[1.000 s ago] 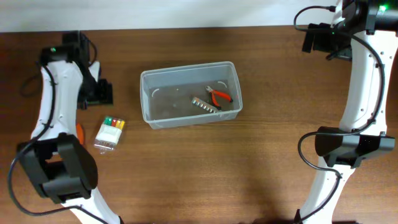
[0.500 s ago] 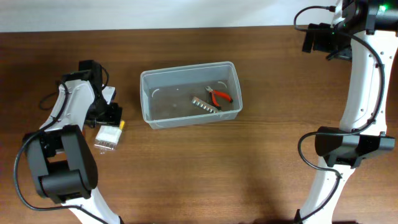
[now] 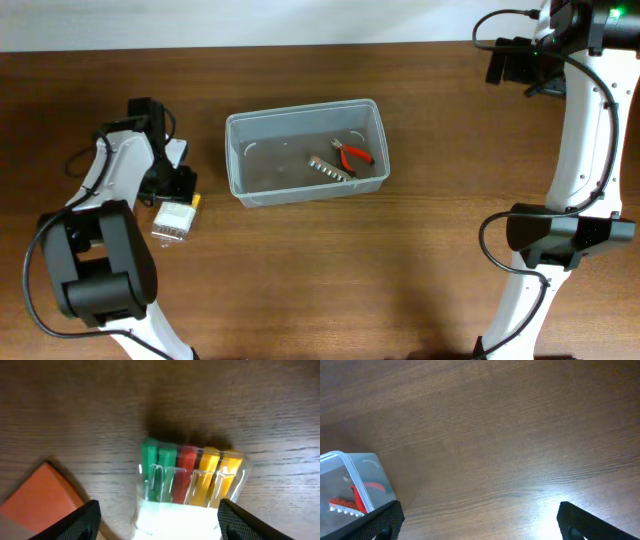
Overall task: Pack container
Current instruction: 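Lower the left gripper over the clear marker case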
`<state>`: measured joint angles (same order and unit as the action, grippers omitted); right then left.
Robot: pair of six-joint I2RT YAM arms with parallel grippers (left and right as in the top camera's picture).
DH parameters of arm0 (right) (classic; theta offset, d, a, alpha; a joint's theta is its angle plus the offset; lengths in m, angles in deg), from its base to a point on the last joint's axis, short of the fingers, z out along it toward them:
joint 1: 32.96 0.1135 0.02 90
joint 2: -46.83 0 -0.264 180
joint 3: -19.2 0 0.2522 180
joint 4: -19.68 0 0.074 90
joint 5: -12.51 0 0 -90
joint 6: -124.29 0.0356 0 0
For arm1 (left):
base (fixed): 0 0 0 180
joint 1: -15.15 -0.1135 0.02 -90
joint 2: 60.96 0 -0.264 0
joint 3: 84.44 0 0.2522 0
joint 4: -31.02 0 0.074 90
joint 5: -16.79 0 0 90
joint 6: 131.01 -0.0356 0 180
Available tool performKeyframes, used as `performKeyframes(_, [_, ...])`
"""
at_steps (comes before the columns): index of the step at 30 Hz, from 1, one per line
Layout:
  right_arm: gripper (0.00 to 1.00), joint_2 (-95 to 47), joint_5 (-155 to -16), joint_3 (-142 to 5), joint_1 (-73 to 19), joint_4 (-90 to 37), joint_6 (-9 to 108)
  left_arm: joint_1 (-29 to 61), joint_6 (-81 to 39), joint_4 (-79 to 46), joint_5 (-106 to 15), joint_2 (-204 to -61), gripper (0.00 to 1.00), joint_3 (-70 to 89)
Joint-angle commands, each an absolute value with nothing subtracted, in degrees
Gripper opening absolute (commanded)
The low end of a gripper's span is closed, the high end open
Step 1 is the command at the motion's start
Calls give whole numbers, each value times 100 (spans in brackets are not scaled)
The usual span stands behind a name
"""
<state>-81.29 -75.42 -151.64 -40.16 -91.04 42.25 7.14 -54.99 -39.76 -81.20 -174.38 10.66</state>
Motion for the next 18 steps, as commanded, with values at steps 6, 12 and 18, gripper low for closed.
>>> performKeyframes(6, [99,-8050,-7573,-15262,-4049,-9137,4276,709,-5562,-3606,-8160,-17366,77,506])
performKeyframes(12, [99,-8050,-7575,-15262,-4049,-9139,4276,709,-5523,-3491,-8164,-17366,77,371])
performKeyframes(18, [99,-8050,-7575,-15262,-4049,-9137,4276,709,-5424,-3491,-8160,-17366,77,367])
